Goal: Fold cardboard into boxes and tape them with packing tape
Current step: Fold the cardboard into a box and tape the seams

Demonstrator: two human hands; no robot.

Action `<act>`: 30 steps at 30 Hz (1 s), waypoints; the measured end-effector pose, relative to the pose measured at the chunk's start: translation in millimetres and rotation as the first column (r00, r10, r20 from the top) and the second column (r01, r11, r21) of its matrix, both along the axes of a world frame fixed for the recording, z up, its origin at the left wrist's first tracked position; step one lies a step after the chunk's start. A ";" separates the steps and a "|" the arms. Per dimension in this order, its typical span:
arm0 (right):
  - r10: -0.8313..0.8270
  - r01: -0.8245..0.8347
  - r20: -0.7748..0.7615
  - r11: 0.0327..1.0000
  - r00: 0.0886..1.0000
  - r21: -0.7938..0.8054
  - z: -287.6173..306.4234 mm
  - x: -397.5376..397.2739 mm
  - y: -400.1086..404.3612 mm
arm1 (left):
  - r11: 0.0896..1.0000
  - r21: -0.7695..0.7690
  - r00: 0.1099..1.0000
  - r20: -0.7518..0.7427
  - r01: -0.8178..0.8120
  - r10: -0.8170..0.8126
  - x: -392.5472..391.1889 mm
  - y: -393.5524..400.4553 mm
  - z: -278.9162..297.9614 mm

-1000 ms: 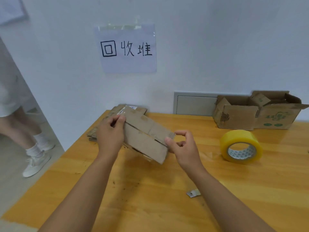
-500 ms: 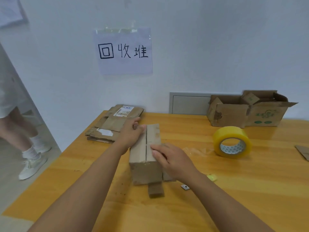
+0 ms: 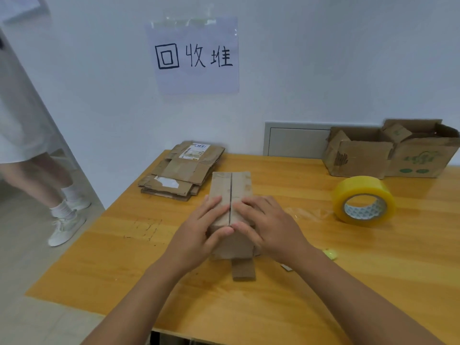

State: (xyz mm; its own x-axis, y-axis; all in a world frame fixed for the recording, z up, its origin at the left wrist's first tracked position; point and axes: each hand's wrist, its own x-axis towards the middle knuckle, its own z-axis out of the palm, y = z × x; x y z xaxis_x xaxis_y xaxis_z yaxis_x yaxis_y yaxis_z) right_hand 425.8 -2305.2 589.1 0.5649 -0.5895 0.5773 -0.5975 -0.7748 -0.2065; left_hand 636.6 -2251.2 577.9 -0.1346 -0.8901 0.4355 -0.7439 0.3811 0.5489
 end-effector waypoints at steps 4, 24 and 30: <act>0.011 -0.014 -0.058 0.999 0.998 -0.044 -3.5 -3.8 0.6 | 0.998 -0.046 0.999 -0.021 0.036 -0.037 4.0 -2.9 -9.3; -0.054 0.050 0.108 0.998 0.993 0.043 -20.6 -1.1 3.9 | 0.988 -0.151 0.992 -0.112 0.037 -0.054 -10.7 -8.4 -13.4; -0.060 0.044 0.136 0.992 0.989 0.116 -19.7 3.5 8.4 | 0.991 -0.117 0.988 -0.133 0.062 -0.077 -10.1 -8.8 -12.5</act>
